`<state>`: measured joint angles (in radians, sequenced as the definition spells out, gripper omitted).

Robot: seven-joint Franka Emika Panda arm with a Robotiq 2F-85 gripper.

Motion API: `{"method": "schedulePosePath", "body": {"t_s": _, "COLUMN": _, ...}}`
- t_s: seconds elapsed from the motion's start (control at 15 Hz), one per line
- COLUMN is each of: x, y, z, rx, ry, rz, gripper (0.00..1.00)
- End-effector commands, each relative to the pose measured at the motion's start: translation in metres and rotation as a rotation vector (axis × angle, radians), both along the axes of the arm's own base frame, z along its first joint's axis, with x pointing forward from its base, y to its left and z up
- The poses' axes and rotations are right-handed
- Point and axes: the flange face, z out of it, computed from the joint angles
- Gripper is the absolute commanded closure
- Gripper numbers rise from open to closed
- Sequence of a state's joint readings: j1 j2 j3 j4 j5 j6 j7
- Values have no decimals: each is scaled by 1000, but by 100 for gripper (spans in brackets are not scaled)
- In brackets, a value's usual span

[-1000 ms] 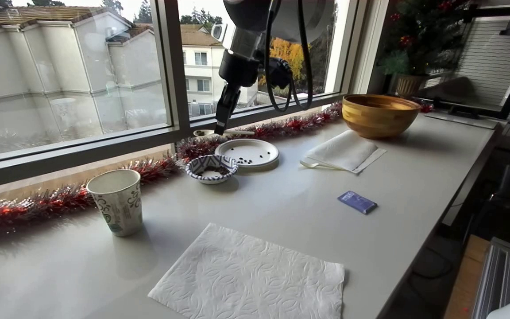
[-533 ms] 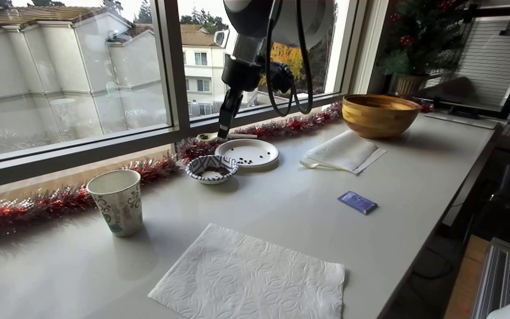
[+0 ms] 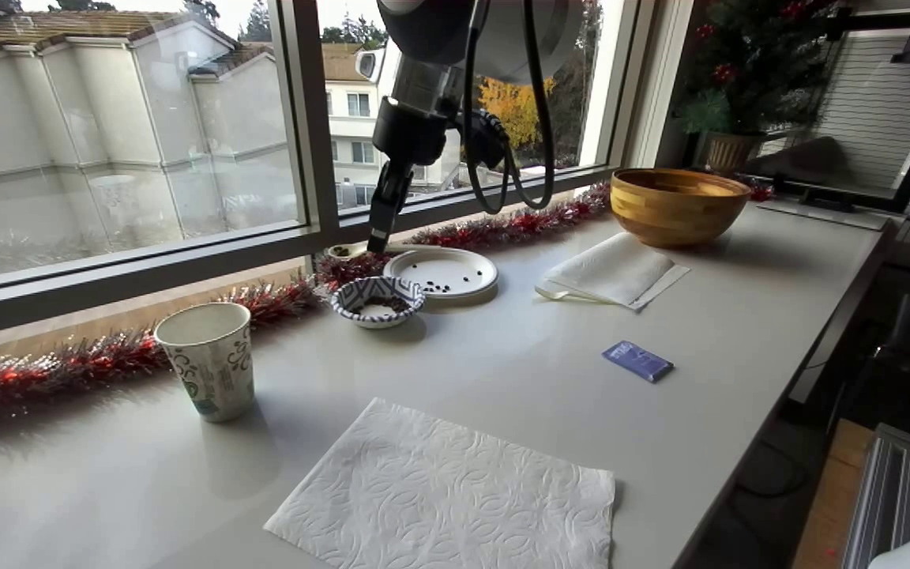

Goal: Remove the spoon from the napkin and use it to take some coffee beans from the bowl and put them in the coffee cup.

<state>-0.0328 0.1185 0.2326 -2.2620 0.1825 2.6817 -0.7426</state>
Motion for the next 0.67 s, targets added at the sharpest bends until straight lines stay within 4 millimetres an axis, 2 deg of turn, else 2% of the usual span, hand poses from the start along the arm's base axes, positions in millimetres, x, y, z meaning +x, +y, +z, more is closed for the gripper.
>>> {"method": "schedulePosePath", "body": {"t_s": 0.0, "x": -5, "y": 18, "z": 10, "rx": -7, "ry": -26, "rz": 49, "gripper": 96}}
{"method": "schedulePosePath", "body": {"t_s": 0.33, "x": -5, "y": 48, "z": 18, "rx": -15, "ry": -46, "rz": 117, "gripper": 96}}
{"method": "schedulePosePath", "body": {"t_s": 0.6, "x": -6, "y": 82, "z": 27, "rx": -34, "ry": -71, "rz": 186, "gripper": 96}}
